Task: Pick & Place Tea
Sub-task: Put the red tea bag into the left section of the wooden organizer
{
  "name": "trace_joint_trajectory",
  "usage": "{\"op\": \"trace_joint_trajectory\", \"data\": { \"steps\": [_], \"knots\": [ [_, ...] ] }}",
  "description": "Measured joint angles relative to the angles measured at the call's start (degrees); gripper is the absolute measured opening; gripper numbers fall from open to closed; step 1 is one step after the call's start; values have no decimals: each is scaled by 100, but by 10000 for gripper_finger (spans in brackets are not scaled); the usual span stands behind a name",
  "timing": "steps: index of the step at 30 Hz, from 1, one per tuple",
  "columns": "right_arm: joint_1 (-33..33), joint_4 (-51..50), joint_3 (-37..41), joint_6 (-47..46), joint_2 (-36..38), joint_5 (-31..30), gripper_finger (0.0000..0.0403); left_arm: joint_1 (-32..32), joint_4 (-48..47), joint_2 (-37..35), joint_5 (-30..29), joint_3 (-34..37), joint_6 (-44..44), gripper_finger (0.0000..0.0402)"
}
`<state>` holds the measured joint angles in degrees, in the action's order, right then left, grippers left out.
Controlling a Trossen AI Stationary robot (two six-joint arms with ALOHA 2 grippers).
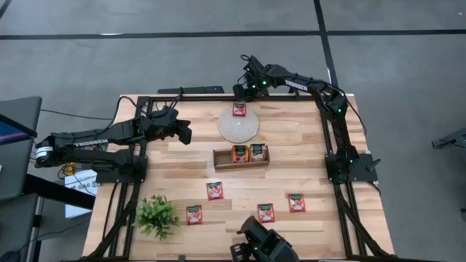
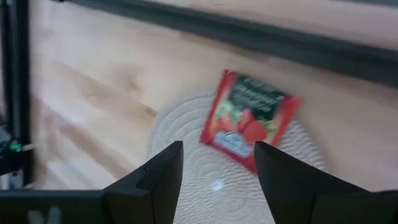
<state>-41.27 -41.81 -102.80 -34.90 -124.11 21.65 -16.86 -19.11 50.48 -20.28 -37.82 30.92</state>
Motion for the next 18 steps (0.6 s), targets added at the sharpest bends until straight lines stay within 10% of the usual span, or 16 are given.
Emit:
{"op": "trace_joint_trajectory", "data": {
  "steps": [18],
  "knots": [
    [-121, 775, -208, -417, -664, 1064, 184, 4, -13, 7, 7, 0, -68, 0]
  ]
}}
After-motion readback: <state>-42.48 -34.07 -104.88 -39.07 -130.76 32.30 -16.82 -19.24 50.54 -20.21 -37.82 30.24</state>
